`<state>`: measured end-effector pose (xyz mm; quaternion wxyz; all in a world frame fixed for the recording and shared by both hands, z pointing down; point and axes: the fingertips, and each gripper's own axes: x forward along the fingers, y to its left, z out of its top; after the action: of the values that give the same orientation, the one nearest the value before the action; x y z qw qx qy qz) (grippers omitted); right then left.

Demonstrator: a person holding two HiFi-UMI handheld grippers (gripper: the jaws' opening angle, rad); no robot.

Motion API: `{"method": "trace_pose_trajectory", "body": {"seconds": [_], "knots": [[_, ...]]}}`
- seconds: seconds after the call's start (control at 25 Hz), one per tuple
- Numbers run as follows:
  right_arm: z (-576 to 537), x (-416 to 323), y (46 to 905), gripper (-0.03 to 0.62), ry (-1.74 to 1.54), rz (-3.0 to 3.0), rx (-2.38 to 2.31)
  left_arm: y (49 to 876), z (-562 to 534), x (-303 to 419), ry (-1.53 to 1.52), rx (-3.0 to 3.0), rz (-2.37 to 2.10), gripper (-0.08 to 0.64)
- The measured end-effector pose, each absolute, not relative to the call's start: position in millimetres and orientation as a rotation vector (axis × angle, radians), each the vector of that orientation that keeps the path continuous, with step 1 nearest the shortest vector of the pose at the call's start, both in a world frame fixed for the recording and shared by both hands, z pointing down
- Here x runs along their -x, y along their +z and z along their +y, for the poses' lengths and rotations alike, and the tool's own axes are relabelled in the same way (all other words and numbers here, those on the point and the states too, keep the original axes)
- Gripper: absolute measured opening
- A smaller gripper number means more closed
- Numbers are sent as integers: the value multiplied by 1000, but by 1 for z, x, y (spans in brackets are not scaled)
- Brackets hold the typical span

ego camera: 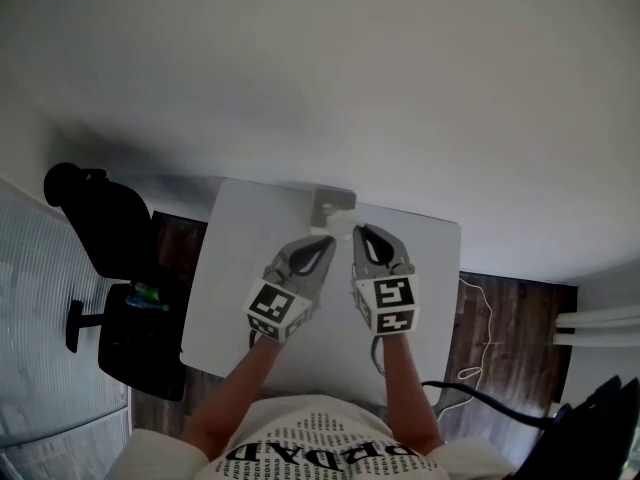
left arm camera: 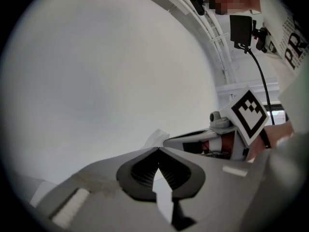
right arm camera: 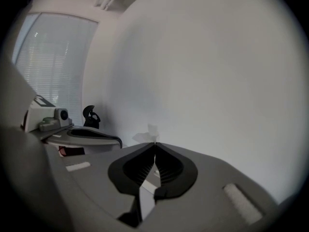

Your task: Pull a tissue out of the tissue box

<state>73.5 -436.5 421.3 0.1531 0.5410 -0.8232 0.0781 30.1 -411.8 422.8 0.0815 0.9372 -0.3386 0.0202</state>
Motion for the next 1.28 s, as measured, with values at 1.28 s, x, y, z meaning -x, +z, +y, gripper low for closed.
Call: {"method": "trace_pose_trajectory", "body": {"seconds": [1.28], "knots": [[-356, -57, 340, 11, 117, -2478, -1491, 355, -338, -20, -16, -2810, -1034, -5]]}}
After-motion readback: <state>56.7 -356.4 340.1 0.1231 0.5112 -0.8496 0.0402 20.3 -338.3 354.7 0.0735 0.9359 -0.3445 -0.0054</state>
